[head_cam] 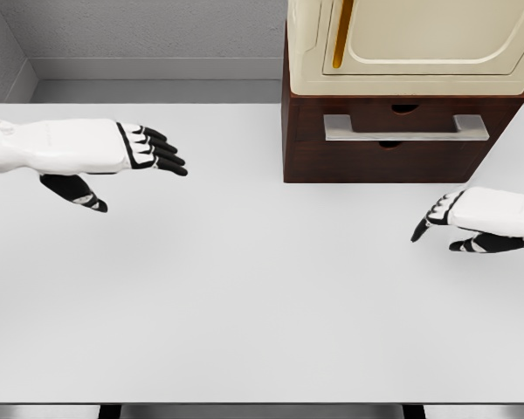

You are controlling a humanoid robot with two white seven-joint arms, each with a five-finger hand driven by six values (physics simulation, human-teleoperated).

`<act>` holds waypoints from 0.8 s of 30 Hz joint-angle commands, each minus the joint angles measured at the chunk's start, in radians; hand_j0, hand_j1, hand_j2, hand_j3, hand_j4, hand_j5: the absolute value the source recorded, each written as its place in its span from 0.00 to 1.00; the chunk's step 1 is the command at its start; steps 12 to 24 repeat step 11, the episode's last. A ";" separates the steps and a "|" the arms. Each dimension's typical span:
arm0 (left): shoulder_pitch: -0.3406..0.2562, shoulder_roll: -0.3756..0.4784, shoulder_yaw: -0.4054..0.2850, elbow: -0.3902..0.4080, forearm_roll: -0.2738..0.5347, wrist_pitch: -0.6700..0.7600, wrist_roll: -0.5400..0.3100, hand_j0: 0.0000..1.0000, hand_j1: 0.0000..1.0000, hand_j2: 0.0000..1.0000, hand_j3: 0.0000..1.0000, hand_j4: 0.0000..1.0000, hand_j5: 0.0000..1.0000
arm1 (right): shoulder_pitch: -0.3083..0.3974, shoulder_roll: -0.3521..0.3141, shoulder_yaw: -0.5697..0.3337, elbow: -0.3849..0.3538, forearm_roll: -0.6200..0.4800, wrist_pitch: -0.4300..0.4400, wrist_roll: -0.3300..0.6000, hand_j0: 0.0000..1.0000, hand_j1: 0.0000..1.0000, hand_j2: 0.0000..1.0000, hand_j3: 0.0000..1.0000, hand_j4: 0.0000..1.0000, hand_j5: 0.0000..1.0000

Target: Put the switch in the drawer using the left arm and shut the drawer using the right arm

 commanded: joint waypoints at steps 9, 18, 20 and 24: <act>0.008 0.002 -0.024 0.003 0.004 0.003 0.000 1.00 1.00 1.00 1.00 1.00 1.00 | 0.003 -0.024 -0.031 -0.089 0.015 0.003 0.000 1.00 1.00 1.00 1.00 1.00 1.00; 0.009 0.002 -0.024 0.003 0.004 0.003 0.000 1.00 1.00 1.00 1.00 1.00 1.00 | 0.003 -0.024 -0.030 -0.089 0.015 0.003 0.000 1.00 1.00 1.00 1.00 1.00 1.00; 0.009 0.002 -0.024 0.003 0.004 0.003 0.000 1.00 1.00 1.00 1.00 1.00 1.00 | 0.003 -0.024 -0.030 -0.089 0.015 0.003 0.000 1.00 1.00 1.00 1.00 1.00 1.00; 0.009 0.002 -0.024 0.003 0.004 0.003 0.000 1.00 1.00 1.00 1.00 1.00 1.00 | 0.003 -0.024 -0.030 -0.089 0.015 0.003 0.000 1.00 1.00 1.00 1.00 1.00 1.00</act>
